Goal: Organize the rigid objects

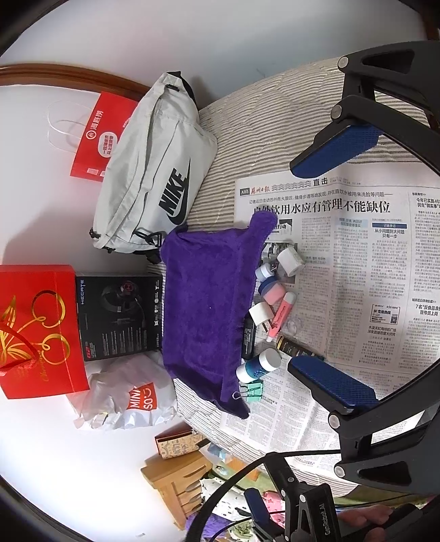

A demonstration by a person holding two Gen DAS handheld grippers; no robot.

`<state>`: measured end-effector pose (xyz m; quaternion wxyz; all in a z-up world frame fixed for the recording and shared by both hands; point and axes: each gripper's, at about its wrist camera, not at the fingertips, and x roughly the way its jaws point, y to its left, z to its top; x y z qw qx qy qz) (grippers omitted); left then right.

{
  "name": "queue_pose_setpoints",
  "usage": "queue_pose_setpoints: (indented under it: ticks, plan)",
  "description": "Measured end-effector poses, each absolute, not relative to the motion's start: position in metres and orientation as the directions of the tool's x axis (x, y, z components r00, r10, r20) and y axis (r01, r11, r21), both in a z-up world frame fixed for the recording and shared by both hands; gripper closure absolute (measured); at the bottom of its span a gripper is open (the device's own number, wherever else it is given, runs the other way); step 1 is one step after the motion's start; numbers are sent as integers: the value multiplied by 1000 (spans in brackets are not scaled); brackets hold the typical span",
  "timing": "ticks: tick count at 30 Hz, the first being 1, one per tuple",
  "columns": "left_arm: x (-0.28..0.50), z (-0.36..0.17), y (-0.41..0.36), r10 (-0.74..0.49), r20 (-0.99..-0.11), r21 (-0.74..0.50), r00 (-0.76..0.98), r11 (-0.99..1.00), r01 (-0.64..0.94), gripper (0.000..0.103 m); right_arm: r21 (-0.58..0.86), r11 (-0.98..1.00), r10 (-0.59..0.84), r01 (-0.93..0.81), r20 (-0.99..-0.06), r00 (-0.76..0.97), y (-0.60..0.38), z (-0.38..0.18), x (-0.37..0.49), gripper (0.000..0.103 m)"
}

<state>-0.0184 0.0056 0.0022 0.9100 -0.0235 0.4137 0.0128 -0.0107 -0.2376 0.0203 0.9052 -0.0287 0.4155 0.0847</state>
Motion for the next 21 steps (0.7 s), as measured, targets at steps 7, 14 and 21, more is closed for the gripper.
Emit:
queue_pose_setpoints:
  ticks: [7,14,21]
  plan:
    - [-18,3,6,8,-755,-29,656,999,-44,0,22,985,130,-174,-758,640,-238,21,-12,0]
    - [-18,4,7,2,-755,-27,655,999,-34,0,17,985,126,-173,-756,643,-239,23,-13,0]
    - [-18,6,5,-3,-754,-27,657,999,-26,0,13,985,121,-170,-758,641,-240,23,-14,0]
